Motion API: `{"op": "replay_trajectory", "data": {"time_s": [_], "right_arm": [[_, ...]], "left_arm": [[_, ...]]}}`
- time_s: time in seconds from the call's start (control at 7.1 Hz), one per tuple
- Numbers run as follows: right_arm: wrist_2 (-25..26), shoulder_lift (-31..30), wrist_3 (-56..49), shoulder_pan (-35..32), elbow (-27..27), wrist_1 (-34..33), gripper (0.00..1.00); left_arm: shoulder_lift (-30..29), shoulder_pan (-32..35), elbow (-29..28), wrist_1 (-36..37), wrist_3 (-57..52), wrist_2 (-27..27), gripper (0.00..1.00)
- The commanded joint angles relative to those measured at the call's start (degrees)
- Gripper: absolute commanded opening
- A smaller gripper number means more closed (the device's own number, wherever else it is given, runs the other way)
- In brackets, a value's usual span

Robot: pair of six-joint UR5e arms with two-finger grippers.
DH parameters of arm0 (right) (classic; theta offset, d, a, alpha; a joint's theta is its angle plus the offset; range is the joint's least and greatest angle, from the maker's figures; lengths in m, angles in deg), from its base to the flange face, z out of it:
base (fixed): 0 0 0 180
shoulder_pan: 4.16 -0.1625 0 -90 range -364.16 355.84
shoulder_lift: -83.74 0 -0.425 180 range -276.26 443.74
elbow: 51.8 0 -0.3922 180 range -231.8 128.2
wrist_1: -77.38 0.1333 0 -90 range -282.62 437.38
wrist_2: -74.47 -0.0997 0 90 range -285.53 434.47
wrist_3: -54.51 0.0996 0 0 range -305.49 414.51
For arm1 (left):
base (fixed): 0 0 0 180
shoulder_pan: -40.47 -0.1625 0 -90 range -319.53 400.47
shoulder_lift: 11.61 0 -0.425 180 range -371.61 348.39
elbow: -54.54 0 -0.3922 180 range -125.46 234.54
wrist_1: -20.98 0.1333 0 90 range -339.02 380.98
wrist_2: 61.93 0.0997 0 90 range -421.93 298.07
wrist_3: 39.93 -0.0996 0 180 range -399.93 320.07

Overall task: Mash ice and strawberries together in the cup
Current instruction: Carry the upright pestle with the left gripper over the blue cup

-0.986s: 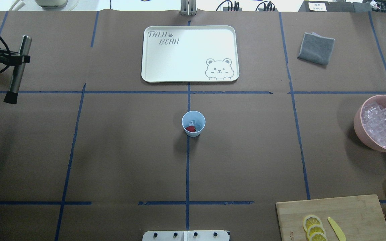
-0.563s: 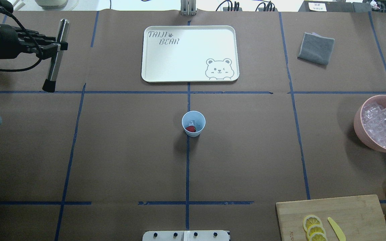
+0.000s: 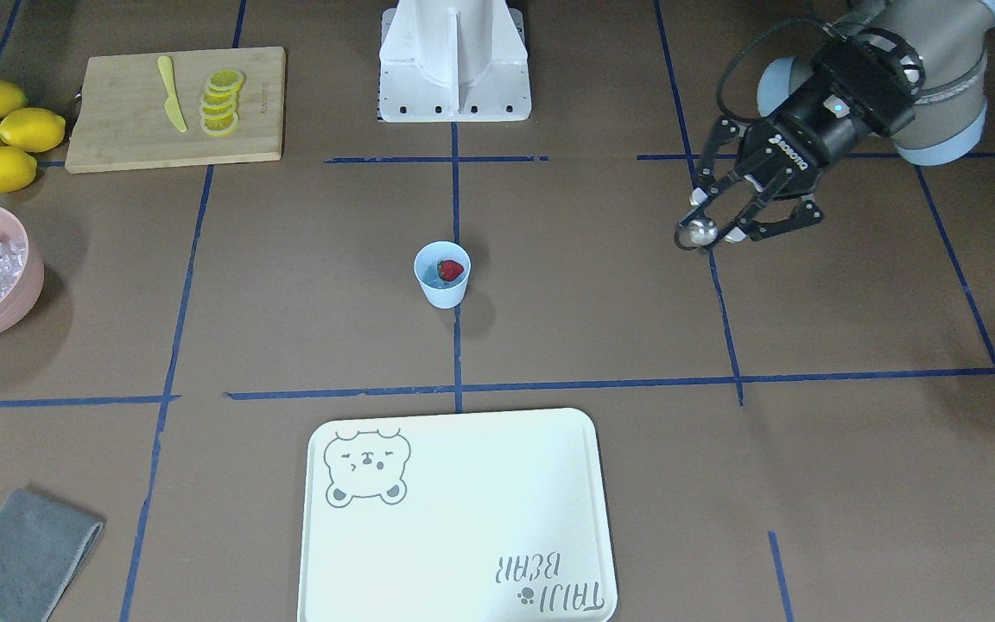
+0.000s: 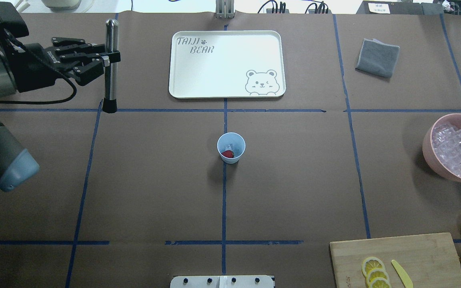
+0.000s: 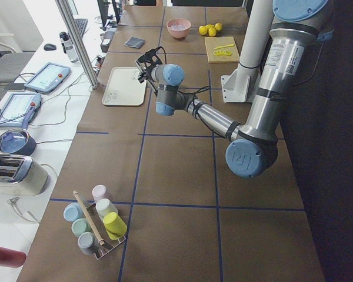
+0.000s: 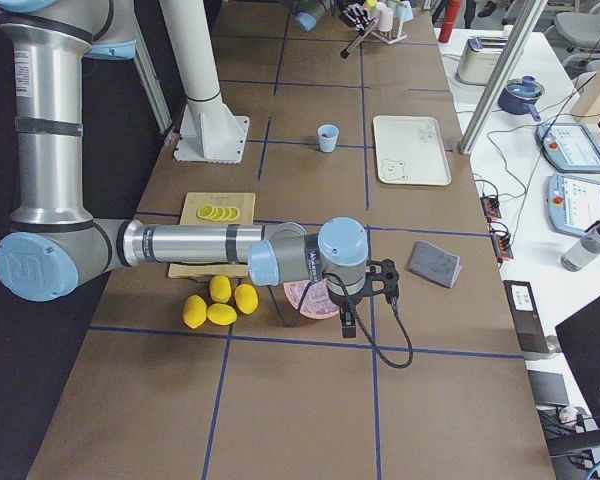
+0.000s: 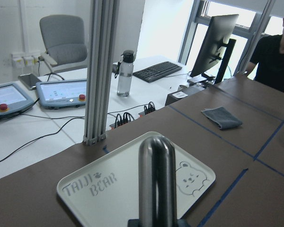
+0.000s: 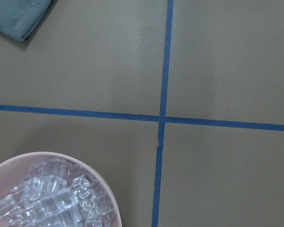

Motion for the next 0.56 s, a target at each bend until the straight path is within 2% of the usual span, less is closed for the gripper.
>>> {"op": "replay_trajectory", "data": {"time_s": [0.0,0.14,0.42], "right_arm": [[-0.22,-0.24,-0.03,0.0,0.09,-0.03,0.99],[-0.22,-0.24,-0.03,0.0,0.0,-0.03,0.99],[-0.22,-0.32,-0.03,0.0,0.09,-0.03,0.99]], "left_arm": [[-4.51,-10.94,-3.38,-8.59,0.2,12.88,0.0],[-6.45,-13.42,-6.18,-13.05,-0.15,15.63,0.0],[-11.29,-17.38,-15.22,-21.68,-1.37,24.58,0.0]]}}
